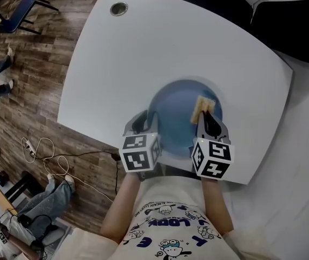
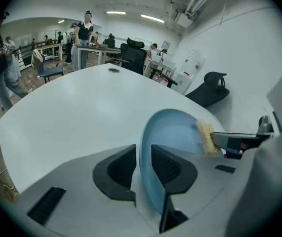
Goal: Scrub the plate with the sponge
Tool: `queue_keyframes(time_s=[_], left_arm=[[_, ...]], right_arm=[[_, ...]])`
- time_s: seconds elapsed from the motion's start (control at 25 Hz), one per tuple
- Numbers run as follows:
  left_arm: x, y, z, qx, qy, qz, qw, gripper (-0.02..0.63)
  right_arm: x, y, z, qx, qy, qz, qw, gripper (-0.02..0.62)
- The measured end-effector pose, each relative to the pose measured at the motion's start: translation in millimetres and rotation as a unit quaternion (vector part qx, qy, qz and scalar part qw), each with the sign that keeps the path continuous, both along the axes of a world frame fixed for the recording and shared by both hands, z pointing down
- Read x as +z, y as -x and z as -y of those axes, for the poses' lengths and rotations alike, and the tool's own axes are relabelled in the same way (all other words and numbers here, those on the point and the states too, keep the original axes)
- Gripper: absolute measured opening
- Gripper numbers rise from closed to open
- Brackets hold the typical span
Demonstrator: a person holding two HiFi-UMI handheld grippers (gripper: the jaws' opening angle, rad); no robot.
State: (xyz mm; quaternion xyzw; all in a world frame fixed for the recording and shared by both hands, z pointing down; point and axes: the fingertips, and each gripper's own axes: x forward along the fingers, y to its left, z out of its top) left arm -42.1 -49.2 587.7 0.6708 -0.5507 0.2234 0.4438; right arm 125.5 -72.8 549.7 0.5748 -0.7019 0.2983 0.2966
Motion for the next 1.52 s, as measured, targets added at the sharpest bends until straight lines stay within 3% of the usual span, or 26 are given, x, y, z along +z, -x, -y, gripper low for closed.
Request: queue_keyframes(time_s=[0.28,1.08,1.52], left_arm=[[6.0,0.7,0.5,-0.002,0.008,0.011,0.9999,0.037],[16.2,6.3,-4.2,0.0,0.016,0.009,0.9998,0.029],[6.8,1.1,-6.8,0.036,0.021,0.018,0.999,0.029]], right_arm=[[2.4,-1.8,-0.8,0.002,0.003,0.0,1.0,0.045],[16.8,-7.0,5.8,0.035,0.022,-0.021,0.999,0.044],[22.5,-21.1,10.8,0.06,0.06,-0.03,0.996,0.045]])
